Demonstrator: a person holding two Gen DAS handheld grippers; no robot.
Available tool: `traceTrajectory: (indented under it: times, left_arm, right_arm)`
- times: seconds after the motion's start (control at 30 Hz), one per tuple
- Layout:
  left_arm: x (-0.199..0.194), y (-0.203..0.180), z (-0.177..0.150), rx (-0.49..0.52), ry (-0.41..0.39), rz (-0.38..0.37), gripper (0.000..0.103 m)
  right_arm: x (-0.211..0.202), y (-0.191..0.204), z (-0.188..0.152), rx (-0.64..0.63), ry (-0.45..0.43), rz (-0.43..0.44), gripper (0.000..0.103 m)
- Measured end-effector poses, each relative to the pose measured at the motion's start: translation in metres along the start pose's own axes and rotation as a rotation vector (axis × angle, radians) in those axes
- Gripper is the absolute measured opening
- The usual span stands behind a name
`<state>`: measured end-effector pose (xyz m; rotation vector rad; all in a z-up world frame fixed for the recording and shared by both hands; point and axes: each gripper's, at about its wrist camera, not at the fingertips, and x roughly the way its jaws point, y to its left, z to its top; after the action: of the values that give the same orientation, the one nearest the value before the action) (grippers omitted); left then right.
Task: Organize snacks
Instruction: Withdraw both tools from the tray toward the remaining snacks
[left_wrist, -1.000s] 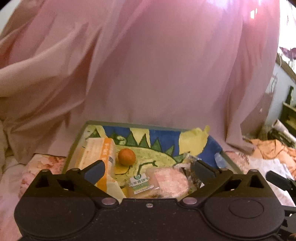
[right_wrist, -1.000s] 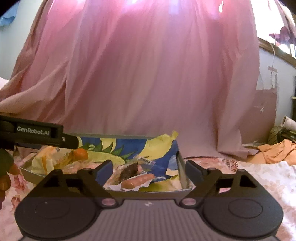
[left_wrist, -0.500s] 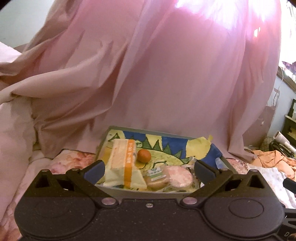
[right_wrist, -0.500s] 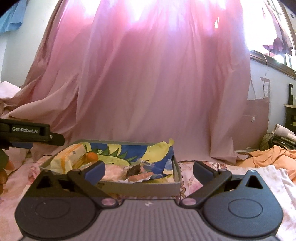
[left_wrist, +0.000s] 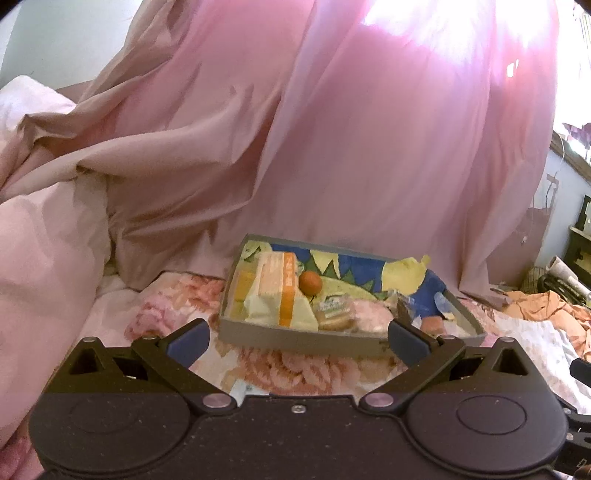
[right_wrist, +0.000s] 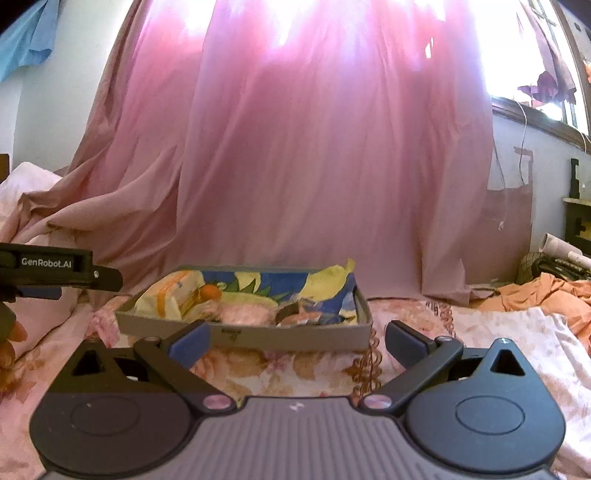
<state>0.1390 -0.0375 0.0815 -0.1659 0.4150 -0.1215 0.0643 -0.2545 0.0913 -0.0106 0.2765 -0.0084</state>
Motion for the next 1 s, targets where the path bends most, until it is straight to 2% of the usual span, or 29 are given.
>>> traceTrajectory:
  times: [0.57, 1.0]
  left_arm:
    - [-0.027, 0.01, -0.056, 0.05, 0.107, -0.003, 0.102]
    - [-0.02, 0.018, -0.088, 0.068, 0.202, -0.012, 0.102]
  right_arm:
    - [-0.036, 0.015, -0.035, -0.034, 0.085, 0.037, 0.103]
    - [-0.025, 0.024, -0.058, -0.058, 0.21, 0.075, 0.103]
